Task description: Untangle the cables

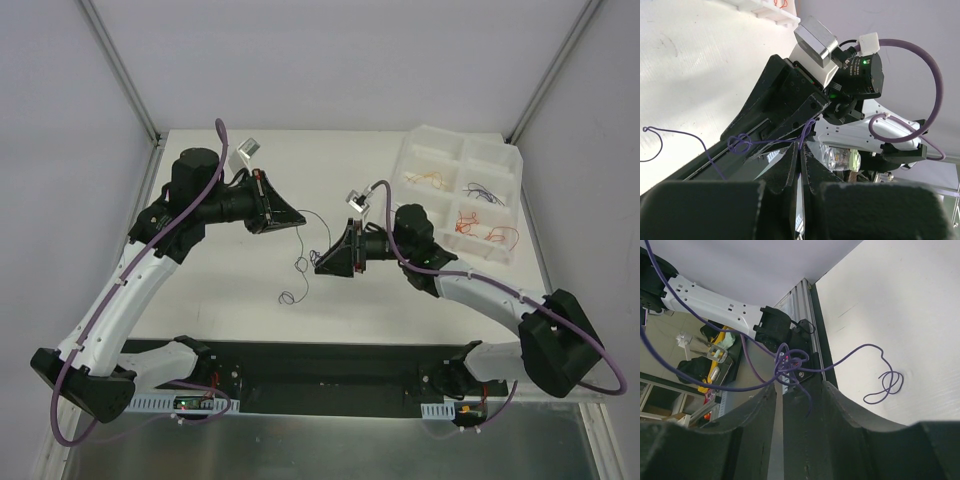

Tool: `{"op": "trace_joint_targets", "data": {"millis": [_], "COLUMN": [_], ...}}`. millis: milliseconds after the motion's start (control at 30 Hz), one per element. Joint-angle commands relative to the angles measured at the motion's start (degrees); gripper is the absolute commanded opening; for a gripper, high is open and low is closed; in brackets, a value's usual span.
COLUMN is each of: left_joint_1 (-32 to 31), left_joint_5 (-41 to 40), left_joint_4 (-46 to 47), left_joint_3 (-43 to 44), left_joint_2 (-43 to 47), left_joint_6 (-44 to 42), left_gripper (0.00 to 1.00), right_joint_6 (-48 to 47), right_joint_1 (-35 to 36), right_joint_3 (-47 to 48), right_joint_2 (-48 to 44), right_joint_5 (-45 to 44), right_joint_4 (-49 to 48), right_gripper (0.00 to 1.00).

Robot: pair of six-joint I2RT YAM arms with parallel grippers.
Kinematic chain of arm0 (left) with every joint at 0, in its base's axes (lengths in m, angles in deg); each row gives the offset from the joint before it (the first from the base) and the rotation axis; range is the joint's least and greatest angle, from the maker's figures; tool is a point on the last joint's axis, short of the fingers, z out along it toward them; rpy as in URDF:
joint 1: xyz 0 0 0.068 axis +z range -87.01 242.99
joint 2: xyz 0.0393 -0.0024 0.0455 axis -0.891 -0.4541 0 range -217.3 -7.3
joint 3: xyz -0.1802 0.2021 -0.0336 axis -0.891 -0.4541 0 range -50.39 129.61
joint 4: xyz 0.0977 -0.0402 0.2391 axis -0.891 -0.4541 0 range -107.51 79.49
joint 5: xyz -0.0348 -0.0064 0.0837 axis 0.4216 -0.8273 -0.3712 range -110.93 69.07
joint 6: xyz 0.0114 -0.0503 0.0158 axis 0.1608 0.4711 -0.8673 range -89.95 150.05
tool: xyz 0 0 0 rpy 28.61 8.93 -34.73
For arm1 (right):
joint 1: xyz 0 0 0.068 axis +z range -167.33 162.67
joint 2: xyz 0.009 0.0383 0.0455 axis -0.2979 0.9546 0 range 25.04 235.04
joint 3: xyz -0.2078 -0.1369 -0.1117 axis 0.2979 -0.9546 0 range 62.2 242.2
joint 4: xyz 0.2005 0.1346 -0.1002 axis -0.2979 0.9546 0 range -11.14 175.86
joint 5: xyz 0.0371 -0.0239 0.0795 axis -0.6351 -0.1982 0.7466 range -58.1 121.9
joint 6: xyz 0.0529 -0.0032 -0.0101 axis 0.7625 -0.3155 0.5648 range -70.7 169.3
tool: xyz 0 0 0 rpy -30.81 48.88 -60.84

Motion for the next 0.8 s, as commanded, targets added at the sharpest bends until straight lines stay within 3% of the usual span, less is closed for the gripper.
{"op": "trace_joint_targets", "data": {"millis": [0, 267, 467, 767], "left_joint_1": [-0.1, -0.1, 0.4, 2.0], "left_joint_5": [0.7, 0.4, -3.3, -12.2], "left_joint_4": [2.4, 2.7, 2.6, -0.1], "left_joint_3": [0.3, 0.6, 1.5, 1.0], "left_joint_2": [1.4, 1.2, 2.8, 7.4], "left_joint_6": [0.8, 0.5, -1.0, -4.2], "left_gripper": [0.0, 0.0, 0.0, 0.0], "right_joint_6": [0.7, 2.0, 2.3, -2.0], "right_joint_1": [0.7, 0.9, 0.9, -1.9], "right_joint_3": [2.2, 2.1, -1.7, -6.1], "right_joint_2": [0.4, 1.8, -0.1, -6.0], "right_joint_5": [2.2, 2.3, -2.4, -8.2], "right_joint_4": [-4.6, -6.3, -6.0, 2.9], "right_gripper": [0.42, 0.0, 0.0, 0.0]}}
